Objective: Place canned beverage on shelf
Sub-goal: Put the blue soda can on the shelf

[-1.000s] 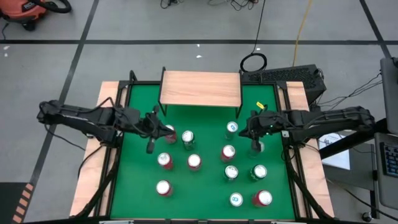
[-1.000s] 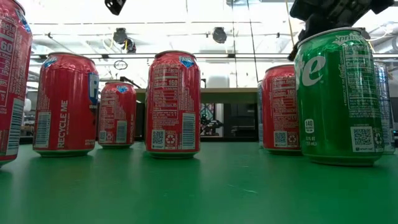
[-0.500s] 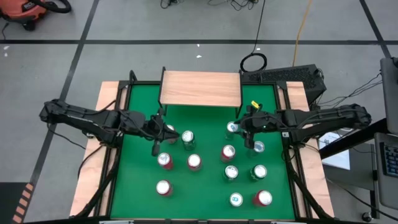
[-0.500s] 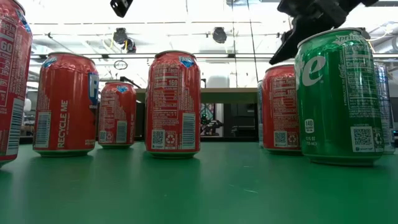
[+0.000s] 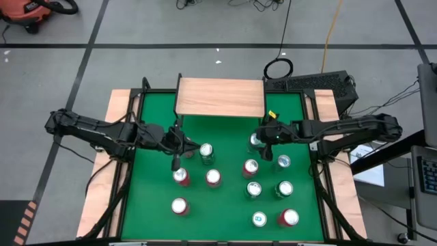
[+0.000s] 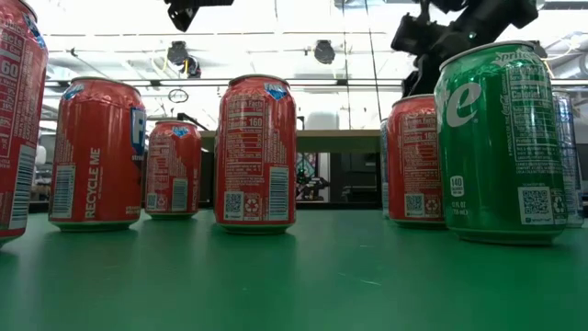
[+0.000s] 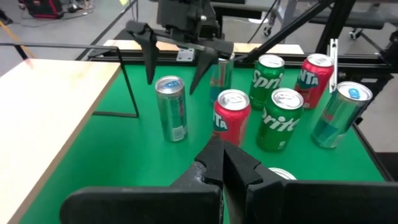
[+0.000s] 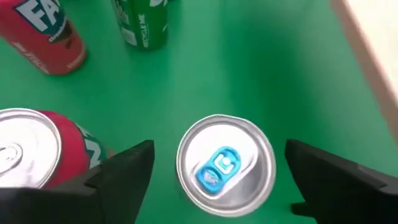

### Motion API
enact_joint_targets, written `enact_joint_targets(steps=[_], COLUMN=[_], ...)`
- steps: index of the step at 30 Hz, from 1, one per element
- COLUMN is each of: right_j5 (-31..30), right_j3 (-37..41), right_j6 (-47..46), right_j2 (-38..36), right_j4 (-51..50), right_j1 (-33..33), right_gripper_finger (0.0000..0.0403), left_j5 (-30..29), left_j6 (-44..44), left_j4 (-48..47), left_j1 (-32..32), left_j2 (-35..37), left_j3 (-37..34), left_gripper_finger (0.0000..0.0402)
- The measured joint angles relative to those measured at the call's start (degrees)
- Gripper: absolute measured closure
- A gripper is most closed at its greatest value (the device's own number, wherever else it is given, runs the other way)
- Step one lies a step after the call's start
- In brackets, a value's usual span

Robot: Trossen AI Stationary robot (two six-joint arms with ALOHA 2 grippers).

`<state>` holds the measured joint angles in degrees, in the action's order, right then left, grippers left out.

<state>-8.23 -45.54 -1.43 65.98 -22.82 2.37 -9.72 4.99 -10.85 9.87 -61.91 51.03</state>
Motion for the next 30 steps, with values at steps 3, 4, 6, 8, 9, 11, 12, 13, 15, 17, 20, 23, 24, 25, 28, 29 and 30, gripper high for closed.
enact_joint_targets(steps=[3, 4, 6, 8, 9, 11, 12, 13, 15, 17, 20, 23, 24, 25, 28, 29, 30], right_j5=[1.0, 1.0, 1.0, 1.0, 1.1, 1.3, 1.4, 2.1, 3.3, 4.6, 5.6, 5.7, 5.6, 5.6, 5.5, 5.5, 5.5], right_j3=[0.0, 0.0, 0.0, 0.0, 0.0, 0.0, 0.0, 0.0, 0.0, 0.0, 0.0, 0.0, 0.0, 0.0, 0.0, -0.5, -1.1], right_j6=[0.0, 0.0, 0.0, 0.0, 0.0, -0.4, -0.7, -0.9, -1.4, -1.4, -0.9, -0.8, -0.8, -0.7, -0.4, -0.3, -0.1], right_j2=[1.9, 2.5, 3.6, 4.4, 4.8, 5.2, 5.2, 5.2, 5.2, 5.2, 5.2, 5.2, 5.2, 5.1, 4.7, 4.6, 4.4], right_j4=[0.4, 0.4, 0.4, 0.5, 0.5, 0.5, 0.5, 0.6, 0.9, 1.0, 1.0, 1.1, 1.2, 1.3, 1.2, 0.7, 0.1], right_j1=[1.1, 1.4, 2.0, 2.5, 2.7, 2.9, 3.0, 3.1, 3.2, 3.3, 3.3, 3.3, 3.3, 3.3, 3.3, 3.3, 3.3], right_gripper_finger=[0.0046, 0.0046, 0.0047, 0.0048, 0.0048, 0.0049, 0.005, 0.0053, 0.0068, 0.009, 0.0132, 0.0171, 0.0178, 0.0178, 0.0178, 0.0178, 0.0178], left_j5=[0.0, 0.0, 0.0, 0.0, 0.0, 0.0, 0.0, 0.0, 0.0, 0.0, 0.0, 0.0, 0.0, 0.0, 0.0, 0.1, 0.1], left_j6=[0.1, 0.1, 0.1, 0.1, 0.1, 0.1, 0.1, 0.1, 0.1, 0.1, 0.1, 0.1, 0.1, 0.1, 0.1, 0.1, 0.1], left_j4=[-0.2, -0.1, -0.2, -0.2, -0.1, -0.1, -0.1, -0.1, -0.1, -0.1, -0.2, 0.1, 0.0, 0.2, 1.3, 1.9, 2.7], left_j1=[0.0, 0.0, 0.0, 0.0, 0.0, 0.0, 0.0, 0.0, 0.0, 0.0, 0.0, 0.0, 0.0, 0.0, 0.0, 0.0, 0.0], left_j2=[0.0, 0.0, 0.0, 0.0, 0.0, 0.0, 0.0, 0.0, 0.0, -0.4, -1.1, -2.4, -2.9, -3.6, -5.4, -6.1, -6.8], left_j3=[0.0, 0.0, 0.0, 0.0, 0.0, 0.0, 0.0, 0.0, 0.0, 0.0, 0.0, 0.1, 0.1, 0.1, 0.1, 0.1, 0.1], left_gripper_finger=[0.0401, 0.0401, 0.0401, 0.0401, 0.0401, 0.0401, 0.0401, 0.0401, 0.0401, 0.0401, 0.0401, 0.0401, 0.0401, 0.0401, 0.0402, 0.0401, 0.0401])
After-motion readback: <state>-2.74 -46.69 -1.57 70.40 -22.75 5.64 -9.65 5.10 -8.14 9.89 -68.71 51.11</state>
